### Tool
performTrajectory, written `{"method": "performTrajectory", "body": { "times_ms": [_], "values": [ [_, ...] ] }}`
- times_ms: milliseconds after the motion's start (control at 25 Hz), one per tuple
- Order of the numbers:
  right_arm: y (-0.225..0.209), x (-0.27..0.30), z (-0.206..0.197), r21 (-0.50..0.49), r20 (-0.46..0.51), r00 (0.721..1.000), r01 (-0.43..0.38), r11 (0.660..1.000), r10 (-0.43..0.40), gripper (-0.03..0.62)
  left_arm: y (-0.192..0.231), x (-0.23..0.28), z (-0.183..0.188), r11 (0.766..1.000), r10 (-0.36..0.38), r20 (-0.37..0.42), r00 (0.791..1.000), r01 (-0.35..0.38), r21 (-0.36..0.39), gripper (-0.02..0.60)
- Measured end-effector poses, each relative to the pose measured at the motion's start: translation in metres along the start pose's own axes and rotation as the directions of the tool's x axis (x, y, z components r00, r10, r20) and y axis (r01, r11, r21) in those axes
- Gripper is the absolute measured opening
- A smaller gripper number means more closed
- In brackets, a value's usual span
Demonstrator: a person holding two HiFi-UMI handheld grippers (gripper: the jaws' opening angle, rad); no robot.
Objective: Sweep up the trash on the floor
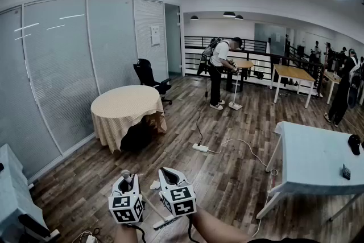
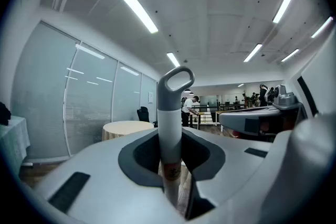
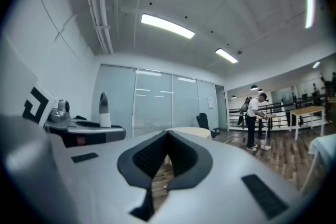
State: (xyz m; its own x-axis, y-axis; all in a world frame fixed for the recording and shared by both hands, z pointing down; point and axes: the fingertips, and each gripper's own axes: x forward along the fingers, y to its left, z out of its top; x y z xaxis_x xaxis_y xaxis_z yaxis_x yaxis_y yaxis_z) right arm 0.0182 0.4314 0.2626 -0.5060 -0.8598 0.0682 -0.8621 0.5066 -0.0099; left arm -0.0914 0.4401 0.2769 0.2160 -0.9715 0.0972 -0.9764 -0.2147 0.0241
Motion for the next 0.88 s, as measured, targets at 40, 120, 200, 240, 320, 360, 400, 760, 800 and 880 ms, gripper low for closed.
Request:
{"method": "performTrajectory", "body": {
  "times_ms": [40,120,200,240,320,360,400,760,800,880],
  "values": [
    [-0.003,-0.001,-0.001,0.004,0.005,1.000,0.006,1.000,-0.006,0.012,-0.003,0.001,0.002,1.000,-0.005,0.007,1.000,0.005,-0.006,0.075],
    [-0.008,-0.001,-0.002,0.005,0.012,1.000,0.014,1.000,-0.014,0.012,-0.006,0.002,0.007,1.000,-0.012,0.023,1.000,0.013,-0.015,0.075],
    [-0.009,0.001,-0.001,-0.003,0.013,1.000,0.013,1.000,-0.013,0.012,-0.006,0.003,0.010,1.000,-0.012,0.035,0.999,0.013,-0.021,0.075],
    [-0.007,0.003,-0.001,-0.007,0.010,1.000,0.009,1.000,-0.009,0.012,-0.004,0.002,0.010,1.000,-0.010,0.036,0.999,0.010,-0.023,0.075],
    [-0.001,0.007,-0.002,-0.011,0.005,1.000,-0.008,1.000,0.008,0.012,0.001,0.001,0.007,1.000,-0.004,0.029,1.000,0.004,-0.025,0.075],
    [0.001,0.010,-0.002,-0.014,0.004,1.000,-0.016,1.000,0.016,0.012,0.004,0.000,0.005,1.000,-0.002,0.024,1.000,0.002,-0.025,0.075],
    [0.003,0.012,-0.002,-0.014,0.002,1.000,-0.021,1.000,0.021,0.012,0.006,0.000,0.004,1.000,-0.001,0.018,1.000,0.001,-0.023,0.075],
    [0.009,0.033,-0.021,0.018,-0.022,0.998,-0.064,0.998,0.065,0.013,0.022,0.006,-0.010,0.997,0.048,-0.010,0.999,-0.048,0.060,0.074],
    [0.009,0.037,-0.025,0.012,-0.029,0.997,-0.075,0.997,0.076,0.012,0.025,0.008,-0.011,0.996,0.058,-0.011,0.998,-0.057,0.067,0.074],
    [0.009,0.045,-0.030,0.007,-0.041,0.994,-0.097,0.995,0.097,0.012,0.030,0.013,-0.012,0.994,0.074,-0.015,0.997,-0.073,0.080,0.074]
  ]
}}
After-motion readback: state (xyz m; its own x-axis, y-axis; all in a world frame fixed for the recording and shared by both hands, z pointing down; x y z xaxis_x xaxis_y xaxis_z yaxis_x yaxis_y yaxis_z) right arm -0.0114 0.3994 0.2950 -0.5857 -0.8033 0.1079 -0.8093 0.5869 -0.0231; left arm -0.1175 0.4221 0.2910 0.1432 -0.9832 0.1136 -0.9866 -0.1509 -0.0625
